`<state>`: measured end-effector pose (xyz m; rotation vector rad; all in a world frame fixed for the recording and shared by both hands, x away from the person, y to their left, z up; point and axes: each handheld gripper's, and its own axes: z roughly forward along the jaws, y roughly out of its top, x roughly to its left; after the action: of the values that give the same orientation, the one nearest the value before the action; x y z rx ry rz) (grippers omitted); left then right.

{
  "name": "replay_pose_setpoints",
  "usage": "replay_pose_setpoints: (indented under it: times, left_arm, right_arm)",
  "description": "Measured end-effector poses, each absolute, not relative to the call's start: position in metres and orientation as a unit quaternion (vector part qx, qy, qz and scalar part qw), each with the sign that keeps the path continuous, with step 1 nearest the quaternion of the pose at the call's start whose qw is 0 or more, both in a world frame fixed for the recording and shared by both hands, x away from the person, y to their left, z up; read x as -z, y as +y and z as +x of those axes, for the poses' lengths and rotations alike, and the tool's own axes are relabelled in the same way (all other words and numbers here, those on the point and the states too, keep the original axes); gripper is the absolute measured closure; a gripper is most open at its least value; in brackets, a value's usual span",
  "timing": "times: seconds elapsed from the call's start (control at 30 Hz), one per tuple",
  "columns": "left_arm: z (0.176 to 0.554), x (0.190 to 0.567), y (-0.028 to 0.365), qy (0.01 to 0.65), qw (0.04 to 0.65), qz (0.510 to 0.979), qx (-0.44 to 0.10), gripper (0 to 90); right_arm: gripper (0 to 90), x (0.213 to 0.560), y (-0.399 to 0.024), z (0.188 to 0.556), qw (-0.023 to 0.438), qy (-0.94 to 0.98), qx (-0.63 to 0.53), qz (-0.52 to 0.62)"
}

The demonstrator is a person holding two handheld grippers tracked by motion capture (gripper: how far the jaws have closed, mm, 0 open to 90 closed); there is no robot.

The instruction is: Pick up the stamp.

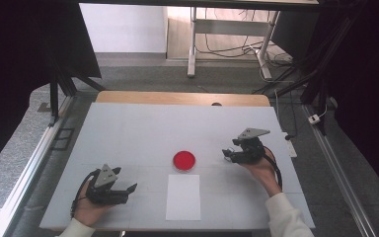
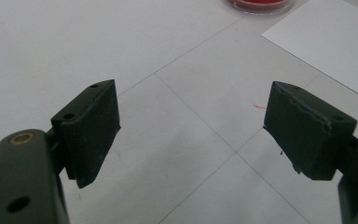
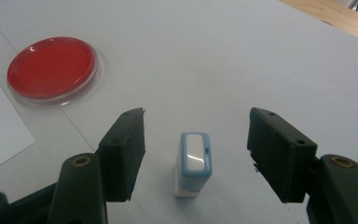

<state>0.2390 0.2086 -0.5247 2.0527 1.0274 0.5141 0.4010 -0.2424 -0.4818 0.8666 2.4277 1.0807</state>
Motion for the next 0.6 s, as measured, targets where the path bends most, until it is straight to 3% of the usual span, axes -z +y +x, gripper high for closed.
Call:
replay_pose_setpoints:
  times: [0.3,0.6]
  left_arm:
    - [0.2397,0.5259,0.2086,0.401,0.384,0.807,-0.201,18.2]
    - [0.2399,0.5262,0.2088,0.4,0.384,0.808,-0.201,18.1]
  right_arm:
    - [42.6,0.4882,-0.2431,0.4014,0.17,0.859,-0.374,0.307]
    - [54.4,0.4904,-0.2429,0.4008,0.17,0.859,-0.373,0.307]
